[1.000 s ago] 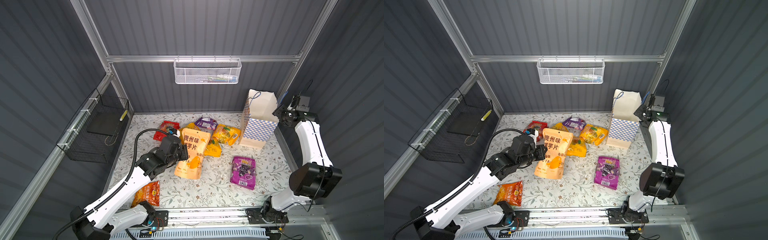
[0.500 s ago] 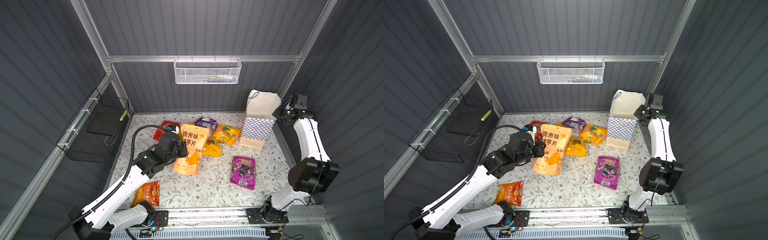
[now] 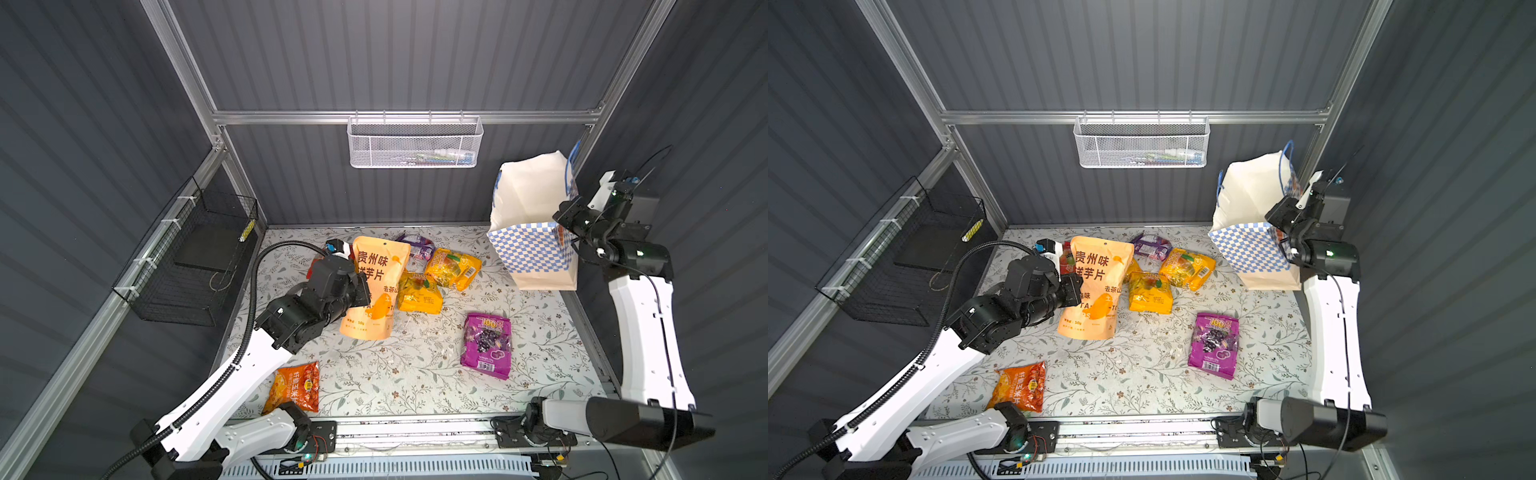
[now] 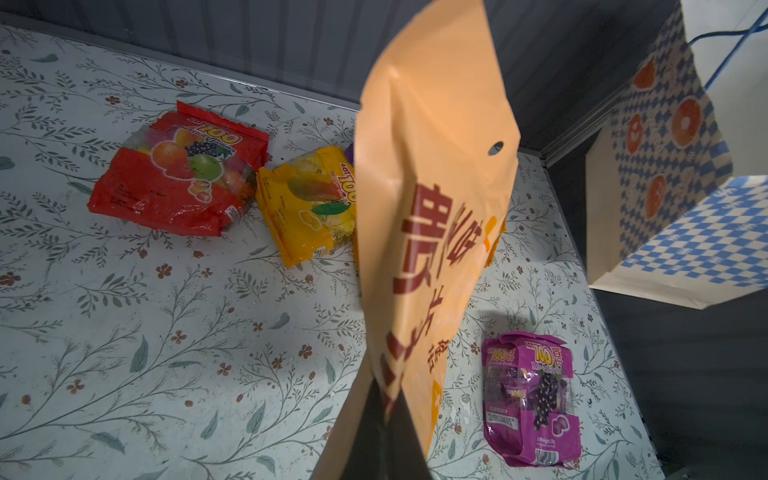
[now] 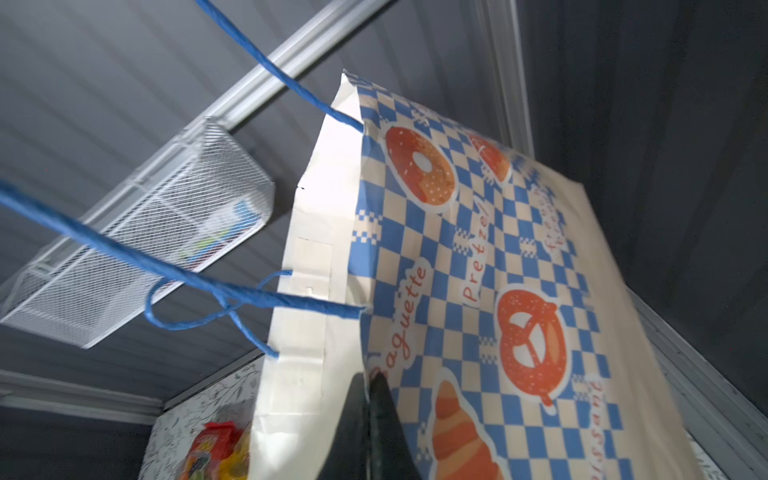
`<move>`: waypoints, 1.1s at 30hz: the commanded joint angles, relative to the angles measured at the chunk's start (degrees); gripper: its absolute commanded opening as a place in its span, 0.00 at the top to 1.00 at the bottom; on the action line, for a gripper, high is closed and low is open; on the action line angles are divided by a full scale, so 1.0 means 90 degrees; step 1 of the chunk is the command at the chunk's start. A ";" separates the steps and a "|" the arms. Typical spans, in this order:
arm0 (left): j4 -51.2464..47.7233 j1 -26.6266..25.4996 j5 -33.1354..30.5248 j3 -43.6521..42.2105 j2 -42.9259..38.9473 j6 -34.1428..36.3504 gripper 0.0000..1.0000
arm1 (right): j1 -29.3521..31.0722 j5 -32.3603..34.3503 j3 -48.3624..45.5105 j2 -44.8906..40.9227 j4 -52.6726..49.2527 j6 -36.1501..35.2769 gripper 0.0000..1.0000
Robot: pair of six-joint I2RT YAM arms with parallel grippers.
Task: Place the snacks into the paper bag
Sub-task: 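Lift chip bag with left gripper while right gripper grips and lifts paper bag rim, then carry the chip bag above the held paper bag's opening with the left gripper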
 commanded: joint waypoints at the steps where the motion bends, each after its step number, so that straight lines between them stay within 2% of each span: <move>1: -0.0207 -0.0027 -0.0244 0.0395 -0.0021 0.0185 1.00 | 0.0579 0.0048 -0.0311 -0.0391 0.0059 -0.0095 1.00; 4: -0.0475 -0.0024 -0.0409 0.0663 -0.0016 0.0236 1.00 | 0.1157 -0.0043 -0.0566 -0.0847 0.0089 -0.0078 1.00; 7: -0.0804 -0.0028 -0.0752 0.0876 -0.0053 0.0234 1.00 | 0.1879 0.0072 -0.0795 -0.1258 0.0146 -0.0022 1.00; 11: -0.1084 -0.0025 -0.1348 0.1261 -0.0377 0.0077 1.00 | 0.2641 -0.0180 -0.1439 -0.1539 0.0528 0.0326 1.00; 15: -0.1149 -0.0022 -0.1345 0.1655 -0.0729 0.0118 1.00 | 0.3382 0.0016 -0.2330 -0.1622 0.1088 0.0392 1.00; 21: -0.1127 -0.0027 -0.0346 0.2948 -0.0430 0.0264 1.00 | 0.4107 0.0793 -0.2935 -0.1392 0.1536 0.0417 1.00; 27: -0.0870 -0.0025 0.0833 0.4323 0.0655 0.0087 1.00 | 0.4199 0.1804 -0.3216 -0.1650 0.1696 0.0862 1.00; 33: -0.0622 -0.0033 0.2089 0.5849 0.1969 -0.0154 1.00 | 0.4248 0.2363 -0.3435 -0.2121 0.1805 0.1046 1.00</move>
